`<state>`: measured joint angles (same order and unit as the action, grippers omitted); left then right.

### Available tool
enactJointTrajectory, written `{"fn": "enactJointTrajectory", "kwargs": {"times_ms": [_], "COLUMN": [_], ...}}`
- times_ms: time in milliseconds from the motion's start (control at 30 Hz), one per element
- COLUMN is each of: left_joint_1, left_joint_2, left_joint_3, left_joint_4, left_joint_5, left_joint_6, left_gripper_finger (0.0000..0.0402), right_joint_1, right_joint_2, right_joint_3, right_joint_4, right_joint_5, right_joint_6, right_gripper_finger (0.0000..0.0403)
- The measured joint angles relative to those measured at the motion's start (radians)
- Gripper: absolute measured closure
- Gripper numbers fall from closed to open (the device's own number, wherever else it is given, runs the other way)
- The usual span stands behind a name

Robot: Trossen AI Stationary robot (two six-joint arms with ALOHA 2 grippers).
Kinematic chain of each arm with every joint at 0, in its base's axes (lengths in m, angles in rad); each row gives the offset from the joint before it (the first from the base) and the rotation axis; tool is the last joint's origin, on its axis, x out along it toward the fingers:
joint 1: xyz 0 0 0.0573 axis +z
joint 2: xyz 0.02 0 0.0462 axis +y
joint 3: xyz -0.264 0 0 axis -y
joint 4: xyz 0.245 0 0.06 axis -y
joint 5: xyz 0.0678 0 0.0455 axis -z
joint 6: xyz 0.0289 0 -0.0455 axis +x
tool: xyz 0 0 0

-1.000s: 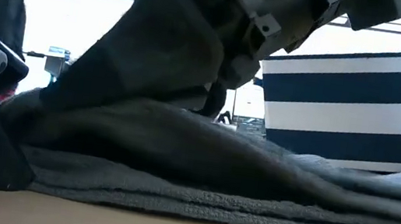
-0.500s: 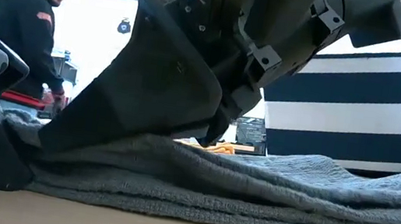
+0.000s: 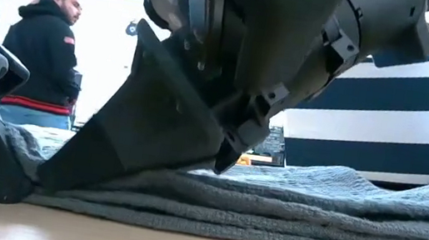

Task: Fold towel
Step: Fold the black towel

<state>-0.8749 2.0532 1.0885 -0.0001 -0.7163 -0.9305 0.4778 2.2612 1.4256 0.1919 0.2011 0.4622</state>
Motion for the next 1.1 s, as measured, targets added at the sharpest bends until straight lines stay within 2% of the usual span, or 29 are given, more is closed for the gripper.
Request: {"fn": "enactJointTrajectory", "kwargs": {"times_ms": [200,400,467,533,700,767,833,967,1100], "left_joint_1": [-0.002,-0.005,-0.012,-0.020,-0.036,-0.035,-0.032,-0.042,-0.077], "left_joint_2": [-0.051,-0.167,-0.220,-0.267,-0.339,-0.340,-0.335,-0.312,-0.324], "left_joint_3": [0.009,0.010,0.009,0.002,-0.046,-0.081,-0.129,-0.234,-0.273], "left_joint_4": [-0.089,-0.205,-0.244,-0.283,-0.336,-0.336,-0.334,-0.338,-0.312], "left_joint_5": [0.029,0.197,0.221,0.211,0.032,0.003,0.038,0.196,0.227], "left_joint_6": [0.005,0.005,0.005,0.004,-0.026,-0.064,-0.129,-0.271,-0.360], "left_gripper_finger": [0.0211,0.0196,0.0196,0.0198,0.0213,0.0220,0.0227,0.0240,0.0247], "right_joint_1": [0.000,0.000,0.000,0.000,0.000,0.000,0.000,0.000,0.002], "right_joint_2": [0.000,0.000,0.000,0.000,0.000,0.000,0.000,0.000,0.000], "right_joint_3": [0.000,-0.007,-0.008,-0.008,-0.011,-0.013,-0.016,-0.021,-0.022], "right_joint_4": [-0.004,-0.011,-0.012,-0.015,-0.017,-0.016,-0.015,-0.015,-0.016], "right_joint_5": [0.000,-0.001,-0.001,-0.001,0.001,0.002,0.002,0.005,0.008], "right_joint_6": [-0.001,-0.009,-0.009,-0.009,-0.009,-0.009,-0.009,-0.008,-0.008], "right_gripper_finger": [0.0340,0.0303,0.0295,0.0288,0.0282,0.0283,0.0287,0.0295,0.0296]}}
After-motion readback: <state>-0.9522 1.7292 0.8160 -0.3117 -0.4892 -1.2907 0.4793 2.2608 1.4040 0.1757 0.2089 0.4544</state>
